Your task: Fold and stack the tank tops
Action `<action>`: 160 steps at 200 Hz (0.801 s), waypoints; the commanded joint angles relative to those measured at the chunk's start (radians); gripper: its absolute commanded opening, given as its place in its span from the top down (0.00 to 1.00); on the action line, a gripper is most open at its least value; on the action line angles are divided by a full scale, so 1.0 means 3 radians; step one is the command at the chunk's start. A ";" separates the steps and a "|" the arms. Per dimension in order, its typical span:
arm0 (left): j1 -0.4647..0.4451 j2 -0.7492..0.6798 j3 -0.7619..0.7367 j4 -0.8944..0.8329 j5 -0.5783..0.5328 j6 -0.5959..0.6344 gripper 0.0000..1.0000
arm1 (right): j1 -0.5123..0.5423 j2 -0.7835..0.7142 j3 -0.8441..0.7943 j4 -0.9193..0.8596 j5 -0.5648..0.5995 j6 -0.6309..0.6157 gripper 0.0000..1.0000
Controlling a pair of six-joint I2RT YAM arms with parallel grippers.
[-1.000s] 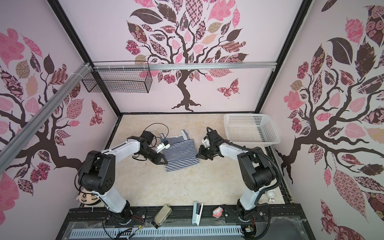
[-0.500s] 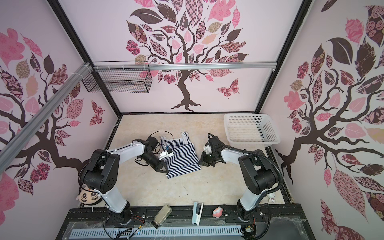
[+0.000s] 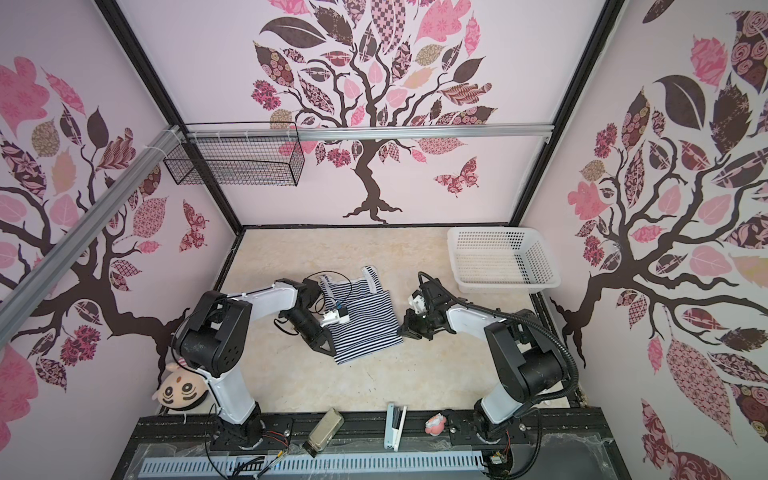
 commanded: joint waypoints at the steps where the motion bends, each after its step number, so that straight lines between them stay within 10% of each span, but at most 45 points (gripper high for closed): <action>1: -0.0038 0.0090 0.0078 -0.0119 -0.0068 0.0095 0.89 | 0.0006 -0.0003 -0.0045 0.0030 0.0047 0.0030 0.95; 79: -0.0061 -0.0036 -0.0009 -0.0142 -0.0227 0.0167 0.87 | 0.0006 -0.0031 0.0099 -0.0226 0.0232 -0.0074 0.59; 160: 0.0073 -0.0345 0.0261 0.0100 -0.0362 -0.0128 0.71 | 0.0108 -0.0479 0.0169 -0.0285 0.0309 0.0011 0.64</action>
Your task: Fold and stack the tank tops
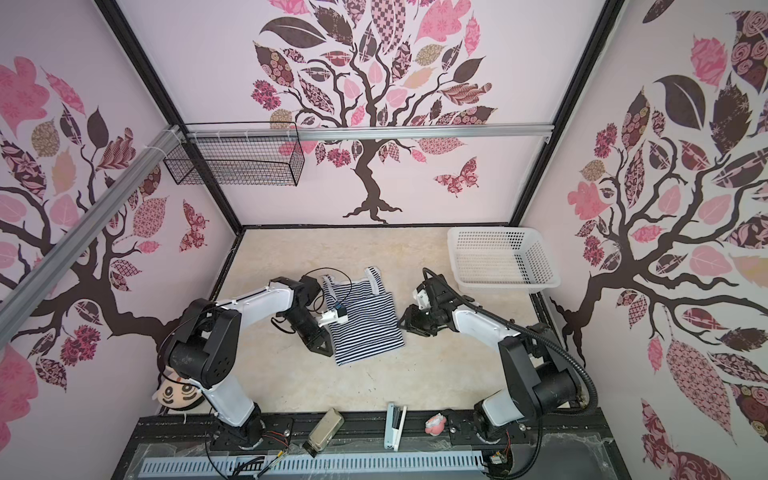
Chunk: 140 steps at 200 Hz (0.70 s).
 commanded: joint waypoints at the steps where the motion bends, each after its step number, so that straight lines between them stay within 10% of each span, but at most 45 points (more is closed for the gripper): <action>1: 0.0083 0.0009 0.0228 0.0186 -0.0043 -0.0154 0.71 | 0.0096 -0.0074 0.0048 -0.0011 0.0016 0.0048 0.64; 57: 0.0111 0.0267 0.0673 0.0120 0.0169 -0.0380 0.69 | 0.0342 0.0179 0.0222 0.0107 0.0046 0.0135 0.63; 140: -0.0079 0.0073 0.0021 -0.0004 0.0029 0.0014 0.48 | 0.0342 0.0313 0.0123 0.0008 0.0242 0.0005 0.53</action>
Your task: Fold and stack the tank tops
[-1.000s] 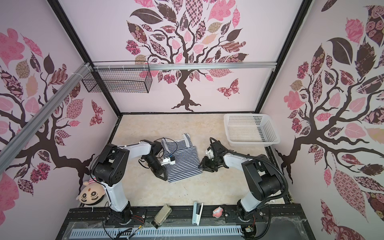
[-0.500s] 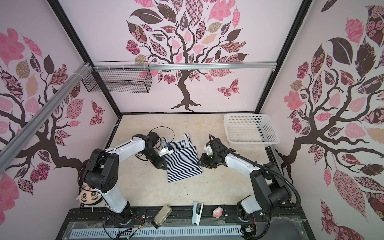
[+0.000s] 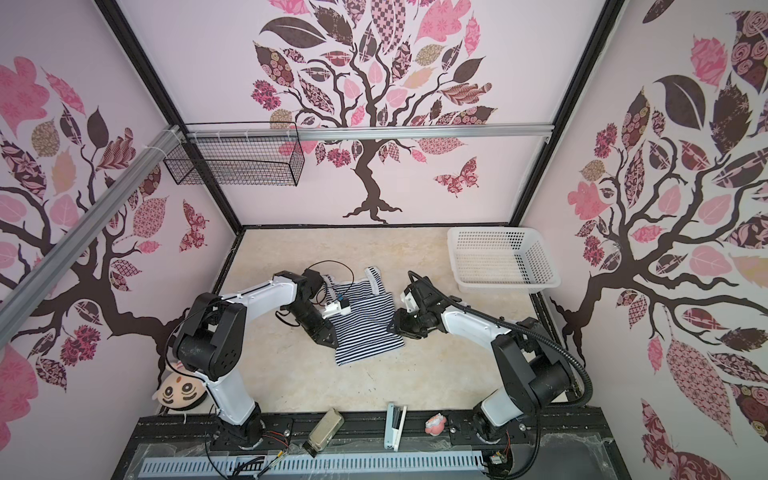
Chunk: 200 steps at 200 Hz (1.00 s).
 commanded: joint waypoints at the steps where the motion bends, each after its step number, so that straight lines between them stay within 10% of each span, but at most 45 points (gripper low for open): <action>1: -0.0030 -0.0094 -0.0091 -0.0015 -0.0023 0.0113 0.47 | -0.0006 0.0129 0.0009 -0.0031 0.0080 -0.0057 0.53; 200: 0.0496 0.0928 0.0983 0.0646 -0.0501 -0.0672 0.42 | 0.0437 0.0926 0.0069 0.0751 0.0114 0.0881 0.56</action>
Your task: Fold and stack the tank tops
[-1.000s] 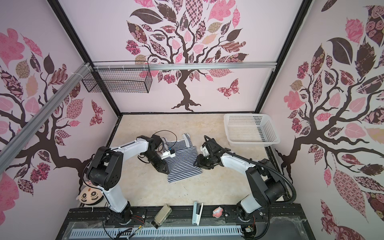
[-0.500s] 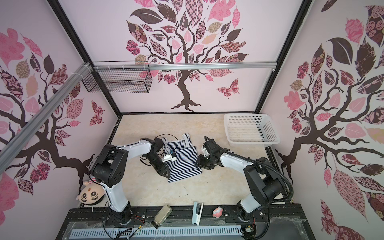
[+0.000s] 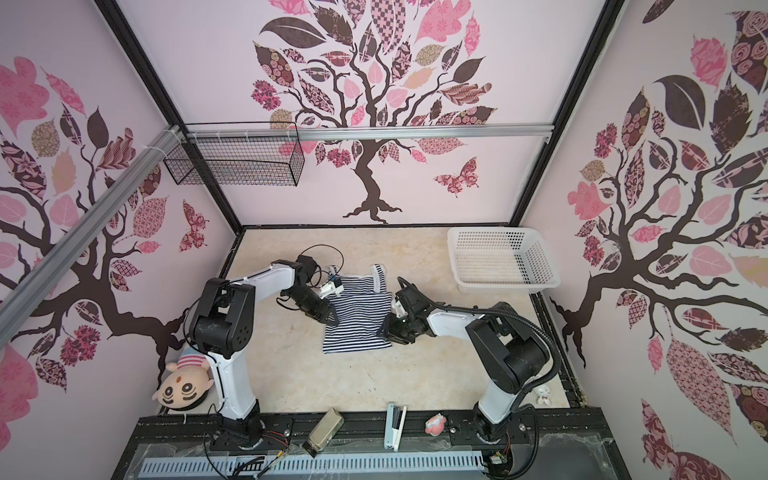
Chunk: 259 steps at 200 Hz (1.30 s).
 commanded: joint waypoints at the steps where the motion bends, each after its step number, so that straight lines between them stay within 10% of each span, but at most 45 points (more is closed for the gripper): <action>1: 0.0059 0.0245 0.0189 0.0256 -0.0362 -0.0168 0.42 | 0.0099 0.0292 0.0064 -0.0044 0.0168 0.0270 0.56; 48: 0.0279 0.0219 0.0405 0.0169 -0.0572 -0.0169 0.43 | 0.0101 0.0117 0.0239 -0.0173 0.0257 0.0207 0.48; 161: 0.0236 -0.1684 -0.1526 0.0776 -0.0663 0.0429 0.43 | 0.0523 -0.0486 -0.0108 -0.0728 0.0966 -0.0192 0.43; 259: 0.0188 -0.1449 -0.1568 0.0979 -0.0239 0.0369 0.44 | 0.0528 -0.0300 -0.0219 -0.0252 0.0793 0.0129 0.45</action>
